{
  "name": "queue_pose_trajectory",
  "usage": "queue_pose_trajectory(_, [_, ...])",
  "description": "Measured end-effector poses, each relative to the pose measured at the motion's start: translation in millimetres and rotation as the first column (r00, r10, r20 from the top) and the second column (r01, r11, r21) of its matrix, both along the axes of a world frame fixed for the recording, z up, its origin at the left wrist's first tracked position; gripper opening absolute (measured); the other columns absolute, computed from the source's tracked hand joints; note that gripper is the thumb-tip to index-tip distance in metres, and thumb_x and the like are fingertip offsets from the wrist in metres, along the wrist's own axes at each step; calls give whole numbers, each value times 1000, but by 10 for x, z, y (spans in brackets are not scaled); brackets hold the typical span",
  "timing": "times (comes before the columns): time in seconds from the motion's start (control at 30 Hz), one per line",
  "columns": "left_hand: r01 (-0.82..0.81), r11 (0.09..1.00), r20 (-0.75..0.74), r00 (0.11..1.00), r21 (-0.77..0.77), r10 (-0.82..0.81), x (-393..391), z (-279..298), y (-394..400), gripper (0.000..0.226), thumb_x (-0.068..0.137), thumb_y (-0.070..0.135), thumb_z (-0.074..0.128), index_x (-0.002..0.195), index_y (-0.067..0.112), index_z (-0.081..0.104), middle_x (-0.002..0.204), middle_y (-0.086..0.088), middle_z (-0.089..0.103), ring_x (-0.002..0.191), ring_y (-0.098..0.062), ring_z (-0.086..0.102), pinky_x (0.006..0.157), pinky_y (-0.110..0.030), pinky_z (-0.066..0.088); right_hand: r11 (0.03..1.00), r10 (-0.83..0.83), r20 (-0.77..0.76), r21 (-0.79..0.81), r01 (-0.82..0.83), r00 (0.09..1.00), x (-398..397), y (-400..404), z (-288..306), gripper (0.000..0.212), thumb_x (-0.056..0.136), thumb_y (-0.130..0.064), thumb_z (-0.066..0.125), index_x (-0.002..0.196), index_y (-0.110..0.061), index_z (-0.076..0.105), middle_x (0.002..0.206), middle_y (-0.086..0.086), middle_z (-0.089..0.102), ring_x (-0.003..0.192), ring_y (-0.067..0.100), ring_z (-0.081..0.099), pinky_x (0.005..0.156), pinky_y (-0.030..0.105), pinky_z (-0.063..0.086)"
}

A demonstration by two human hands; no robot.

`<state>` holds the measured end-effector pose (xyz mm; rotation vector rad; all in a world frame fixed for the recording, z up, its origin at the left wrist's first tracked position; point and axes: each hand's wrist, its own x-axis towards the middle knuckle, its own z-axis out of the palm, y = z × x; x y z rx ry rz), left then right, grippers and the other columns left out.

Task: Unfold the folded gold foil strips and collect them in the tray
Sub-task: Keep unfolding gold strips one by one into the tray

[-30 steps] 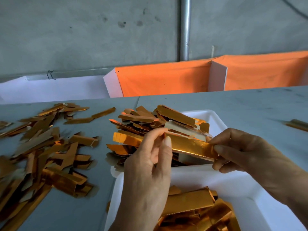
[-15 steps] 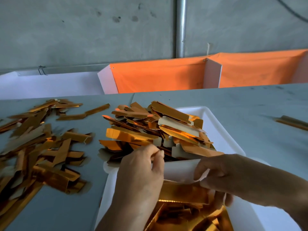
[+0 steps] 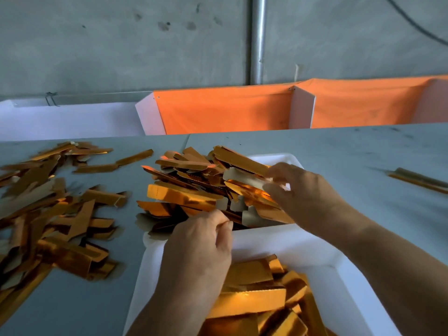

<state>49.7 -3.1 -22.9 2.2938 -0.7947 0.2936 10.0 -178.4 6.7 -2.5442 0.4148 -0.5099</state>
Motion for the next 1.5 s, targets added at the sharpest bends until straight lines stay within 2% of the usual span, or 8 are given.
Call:
queue_pose_trajectory(0.2, [33,999,58,998,30,-34,-24,-7,-21,21,95,40,41,103,36,60,80,26,49,76,12,48,60,-2,38,990,-131,-104,-66,125,986,471,-264,-99,34,101,-22,39,134,-23,48,131,5,56,89,22,51,72,25,36])
queue_pose_trajectory(0.37, [51,998,66,996,27,-52,-22,-22,-16,23,95,38,41,106,36,61,85,26,51,77,14,46,64,-1,37,993,-110,-180,-51,102,978,644,-320,-347,31,94,-27,51,123,-18,54,113,10,60,85,20,45,70,29,35])
queue_pose_trajectory(0.53, [62,998,48,997,18,-63,-18,-33,-17,22,95,38,42,104,36,62,88,25,55,81,12,49,67,0,37,991,-132,-183,-30,129,974,699,-378,-403,31,86,-35,62,117,-28,59,105,2,48,88,22,50,74,32,44])
queue_pose_trajectory(0.67, [60,998,41,997,21,-61,-22,-38,-9,19,95,38,43,103,36,61,85,24,55,80,12,49,67,1,36,991,-123,-172,-70,112,977,740,-361,-425,26,88,-30,59,114,-28,61,133,-1,44,113,24,48,88,33,42])
queue_pose_trajectory(0.93, [54,998,28,998,40,-56,-11,-36,-16,18,94,38,45,101,37,61,86,25,56,81,12,48,67,1,37,985,-161,-132,-88,151,978,736,-354,-418,20,84,-17,60,103,-16,55,101,4,58,90,25,52,69,28,33])
queue_pose_trajectory(1.13, [33,999,-2,999,43,-33,-8,-25,-13,18,94,37,46,102,36,62,88,24,56,80,11,49,65,2,36,986,-146,-35,77,148,989,640,-369,-336,21,87,-19,61,107,-23,60,98,-1,53,84,18,48,72,24,37])
queue_pose_trajectory(1.33, [40,998,-23,999,42,-39,-11,-20,-19,18,95,38,46,103,36,62,91,24,57,81,10,49,68,5,34,938,-141,-38,316,146,989,499,-415,-324,23,80,-30,71,80,-28,48,79,-8,53,69,6,49,51,22,34])
queue_pose_trajectory(1.5, [34,998,-32,999,49,-32,-6,-25,-14,18,95,37,46,103,36,62,88,24,55,77,12,47,70,8,31,918,-62,90,397,22,994,385,-338,-261,28,76,-46,74,79,-26,55,83,-6,62,75,9,57,59,24,40])
